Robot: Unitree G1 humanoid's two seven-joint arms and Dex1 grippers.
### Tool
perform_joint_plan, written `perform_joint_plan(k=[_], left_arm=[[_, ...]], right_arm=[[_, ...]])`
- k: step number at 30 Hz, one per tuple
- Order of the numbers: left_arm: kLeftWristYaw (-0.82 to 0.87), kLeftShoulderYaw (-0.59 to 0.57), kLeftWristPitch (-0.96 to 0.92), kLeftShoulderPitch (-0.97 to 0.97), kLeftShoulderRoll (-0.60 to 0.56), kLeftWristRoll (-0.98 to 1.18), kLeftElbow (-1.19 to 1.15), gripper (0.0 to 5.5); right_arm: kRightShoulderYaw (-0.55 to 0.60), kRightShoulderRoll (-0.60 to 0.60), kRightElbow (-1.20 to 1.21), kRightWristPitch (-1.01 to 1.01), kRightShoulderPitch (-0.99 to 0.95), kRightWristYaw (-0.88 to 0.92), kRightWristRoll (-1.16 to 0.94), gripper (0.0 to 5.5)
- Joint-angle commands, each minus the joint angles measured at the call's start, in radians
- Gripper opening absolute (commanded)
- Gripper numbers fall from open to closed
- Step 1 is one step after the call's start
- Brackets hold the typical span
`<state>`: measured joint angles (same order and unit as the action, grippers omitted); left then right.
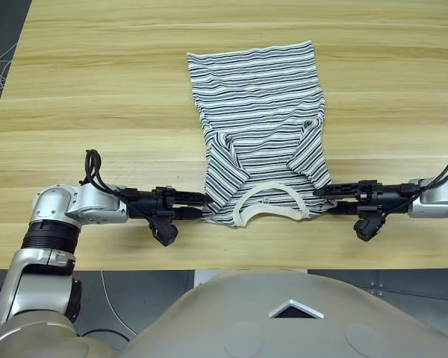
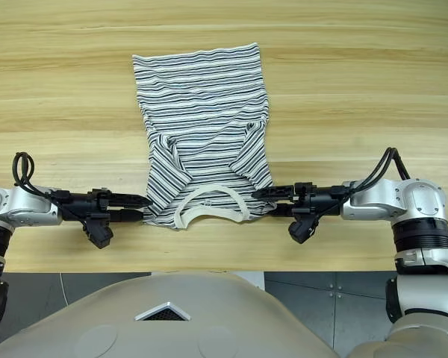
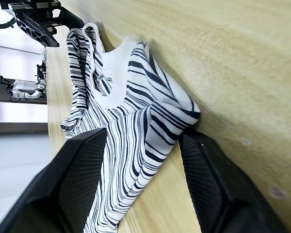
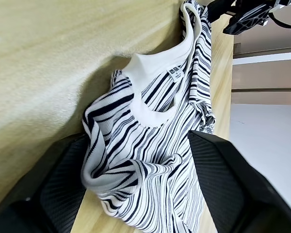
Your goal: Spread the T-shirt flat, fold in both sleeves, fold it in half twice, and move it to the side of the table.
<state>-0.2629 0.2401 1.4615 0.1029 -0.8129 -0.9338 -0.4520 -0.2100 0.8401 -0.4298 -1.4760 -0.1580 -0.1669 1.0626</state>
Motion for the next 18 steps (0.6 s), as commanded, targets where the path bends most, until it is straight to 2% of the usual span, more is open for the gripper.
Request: perform_joint_plan(k=[1, 4, 8, 13, 15, 18], left_arm=[[0.047, 0.075, -0.082, -0.007, -0.016, -0.160, -0.025, 2.77], [0.165, 0.132, -0.137, -0.001, -0.029, -0.250, -0.045, 2.77], [0.258, 0.196, -0.178, 0.020, -0.049, -0.288, -0.047, 2.77], [0.353, 0.281, -0.218, 0.048, -0.062, -0.310, -0.069, 1.83], [0.401, 0.321, -0.241, 0.058, -0.065, -0.335, -0.087, 1.63], [0.470, 0.380, -0.277, 0.077, -0.074, -0.381, -0.107, 1.20]], right_arm=[[-0.098, 0.041, -0.014, 0.119, 0.018, 0.033, 0.163, 3.45], [-0.149, 0.065, -0.010, 0.159, 0.006, 0.092, 0.185, 3.45], [-0.212, 0.087, -0.018, 0.192, -0.015, 0.149, 0.200, 2.67], [-0.285, 0.110, -0.015, 0.225, -0.033, 0.207, 0.204, 1.57], [-0.308, 0.117, -0.014, 0.237, -0.040, 0.224, 0.203, 1.33], [-0.335, 0.126, -0.013, 0.251, -0.050, 0.244, 0.201, 0.66]])
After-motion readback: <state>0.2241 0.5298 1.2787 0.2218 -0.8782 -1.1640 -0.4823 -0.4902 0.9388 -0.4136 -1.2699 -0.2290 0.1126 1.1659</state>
